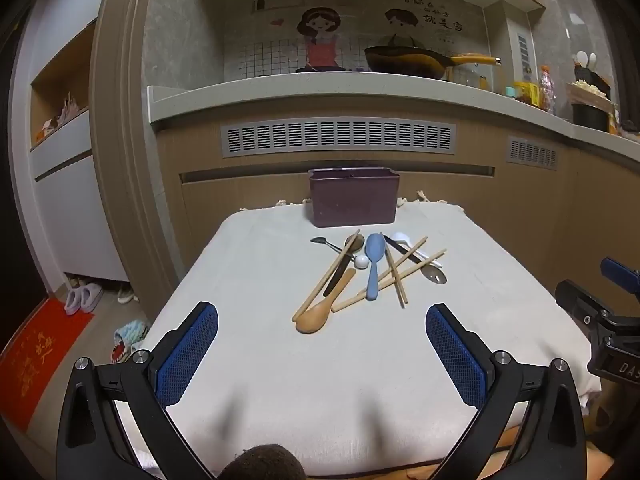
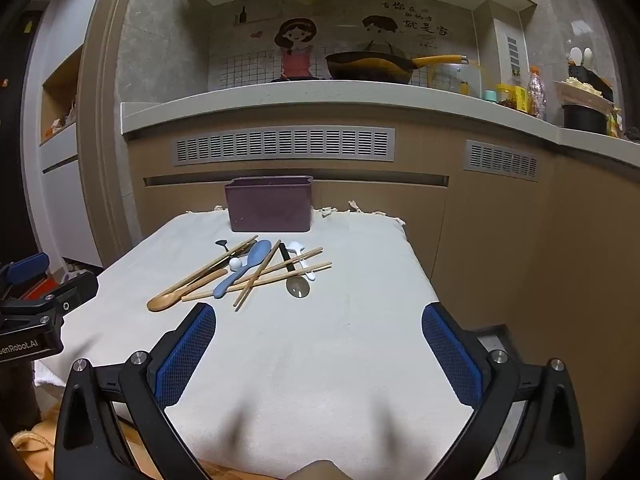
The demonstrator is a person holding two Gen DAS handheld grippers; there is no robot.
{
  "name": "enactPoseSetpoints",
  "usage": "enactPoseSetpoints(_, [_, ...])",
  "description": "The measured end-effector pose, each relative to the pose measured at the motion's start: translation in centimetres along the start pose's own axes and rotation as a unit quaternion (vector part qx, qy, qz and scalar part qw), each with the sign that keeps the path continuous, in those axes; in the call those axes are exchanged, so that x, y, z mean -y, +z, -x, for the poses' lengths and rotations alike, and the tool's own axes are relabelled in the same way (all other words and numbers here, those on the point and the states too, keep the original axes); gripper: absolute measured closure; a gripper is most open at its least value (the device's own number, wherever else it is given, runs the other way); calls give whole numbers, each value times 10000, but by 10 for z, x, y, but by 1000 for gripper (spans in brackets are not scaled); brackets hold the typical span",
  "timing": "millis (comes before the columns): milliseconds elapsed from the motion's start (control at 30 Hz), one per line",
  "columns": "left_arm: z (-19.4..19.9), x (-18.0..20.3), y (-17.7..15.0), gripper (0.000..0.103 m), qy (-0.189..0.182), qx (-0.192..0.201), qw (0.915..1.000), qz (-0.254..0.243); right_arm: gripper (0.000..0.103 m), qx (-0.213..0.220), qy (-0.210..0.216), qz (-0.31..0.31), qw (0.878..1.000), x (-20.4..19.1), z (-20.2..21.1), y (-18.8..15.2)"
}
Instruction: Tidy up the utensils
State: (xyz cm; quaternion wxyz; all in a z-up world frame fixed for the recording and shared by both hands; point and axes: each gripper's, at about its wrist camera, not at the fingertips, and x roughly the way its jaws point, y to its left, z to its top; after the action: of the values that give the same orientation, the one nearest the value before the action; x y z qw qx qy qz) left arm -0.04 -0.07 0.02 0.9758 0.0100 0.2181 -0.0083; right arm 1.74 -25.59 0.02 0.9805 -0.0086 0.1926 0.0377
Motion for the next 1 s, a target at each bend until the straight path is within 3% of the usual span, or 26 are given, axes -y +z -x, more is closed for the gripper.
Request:
enactPoseSetpoints(233, [-1, -12, -3, 0, -20, -41, 10000, 60, 0, 45, 6, 8, 10000, -1, -1, 0])
enactPoseSetpoints(1000, [-7, -1, -4, 0, 25, -136, 9999, -58, 0, -86, 81, -18, 9999, 1, -7, -2])
